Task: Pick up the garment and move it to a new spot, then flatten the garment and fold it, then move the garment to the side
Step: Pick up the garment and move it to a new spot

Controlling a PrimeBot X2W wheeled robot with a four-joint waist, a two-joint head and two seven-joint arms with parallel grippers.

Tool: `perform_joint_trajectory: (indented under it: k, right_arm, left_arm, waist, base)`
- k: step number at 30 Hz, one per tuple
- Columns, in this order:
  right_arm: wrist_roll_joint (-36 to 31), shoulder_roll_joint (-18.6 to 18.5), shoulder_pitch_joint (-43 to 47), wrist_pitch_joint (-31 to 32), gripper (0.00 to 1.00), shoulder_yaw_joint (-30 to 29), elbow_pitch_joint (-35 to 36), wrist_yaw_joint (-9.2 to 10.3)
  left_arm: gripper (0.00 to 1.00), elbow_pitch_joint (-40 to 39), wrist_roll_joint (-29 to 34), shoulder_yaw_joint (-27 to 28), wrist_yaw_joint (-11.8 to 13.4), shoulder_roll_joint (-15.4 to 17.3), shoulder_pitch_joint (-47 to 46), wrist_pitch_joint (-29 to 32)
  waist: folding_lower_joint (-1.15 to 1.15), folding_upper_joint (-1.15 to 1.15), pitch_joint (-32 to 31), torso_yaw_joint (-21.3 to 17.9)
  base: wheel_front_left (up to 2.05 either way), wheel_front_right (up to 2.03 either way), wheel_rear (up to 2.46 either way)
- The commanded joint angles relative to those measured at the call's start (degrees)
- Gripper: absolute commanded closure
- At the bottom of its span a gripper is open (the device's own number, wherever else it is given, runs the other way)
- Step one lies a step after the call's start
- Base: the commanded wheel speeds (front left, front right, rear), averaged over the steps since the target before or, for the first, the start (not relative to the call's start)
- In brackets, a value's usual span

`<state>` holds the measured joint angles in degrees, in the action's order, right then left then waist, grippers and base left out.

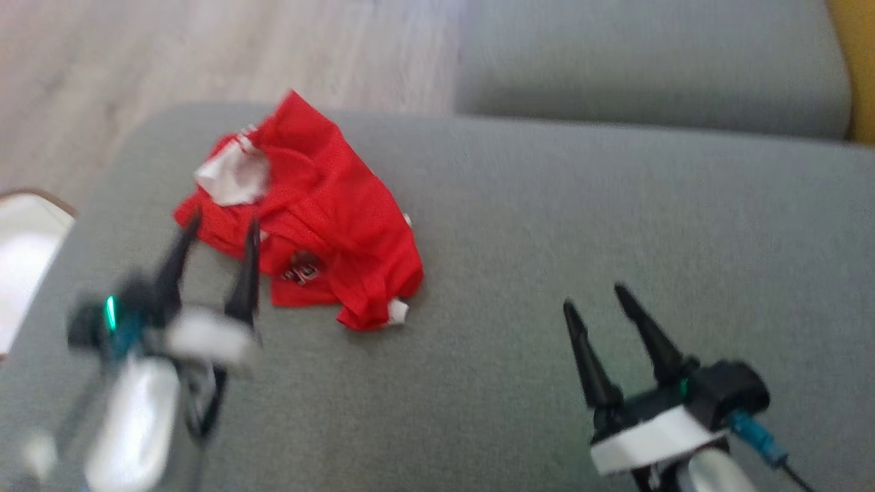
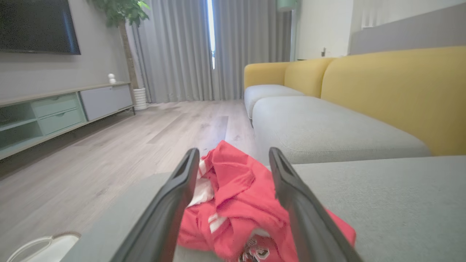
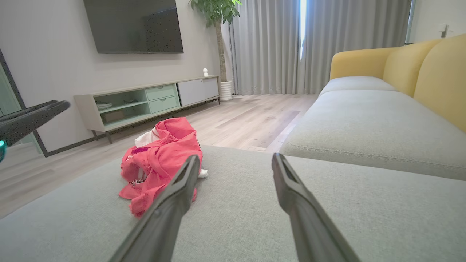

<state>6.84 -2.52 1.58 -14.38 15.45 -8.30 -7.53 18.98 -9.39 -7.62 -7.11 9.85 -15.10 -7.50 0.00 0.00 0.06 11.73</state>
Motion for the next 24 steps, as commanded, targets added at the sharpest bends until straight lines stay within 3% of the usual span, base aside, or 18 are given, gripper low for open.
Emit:
perform_joint_trajectory:
  k: [1, 6, 12, 24]
  right_arm:
    - [-0.5, -0.4, -4.4, -0.6, 0.00, 0.6, 2.6, 0.04]
    - [-1.1, -0.4, -7.4, -0.6, 0.00, -0.2, 3.7, 0.04]
    - [-0.5, -0.4, -10.2, -0.6, 0.00, -0.5, 4.5, 0.04]
    - [0.5, -0.4, -11.7, -0.6, 0.00, 0.1, 4.8, 0.04]
  left_arm:
    - [0.00, 0.1, -0.6, 0.8, -0.2, 2.6, -7.5, 2.6]
    - [0.00, 9.1, -6.3, -4.2, -0.3, 8.0, -21.8, 14.3]
    - [0.00, 17.8, -14.0, -7.5, -0.4, 12.9, -32.3, 25.2]
    - [0.00, 29.2, -16.0, -8.3, 0.2, 14.7, -38.8, 29.3]
  waist:
    - [0.00, 0.00, 4.6, -2.7]
    - [0.00, 0.00, 10.4, -5.9]
    - [0.00, 0.00, 15.1, -9.4]
    - [0.00, 0.00, 17.8, -12.5]
  base:
    - [0.00, 0.00, 0.00]
    - [0.00, 0.00, 0.00]
    - [0.00, 0.00, 0.00]
    - [0.00, 0.00, 0.00]
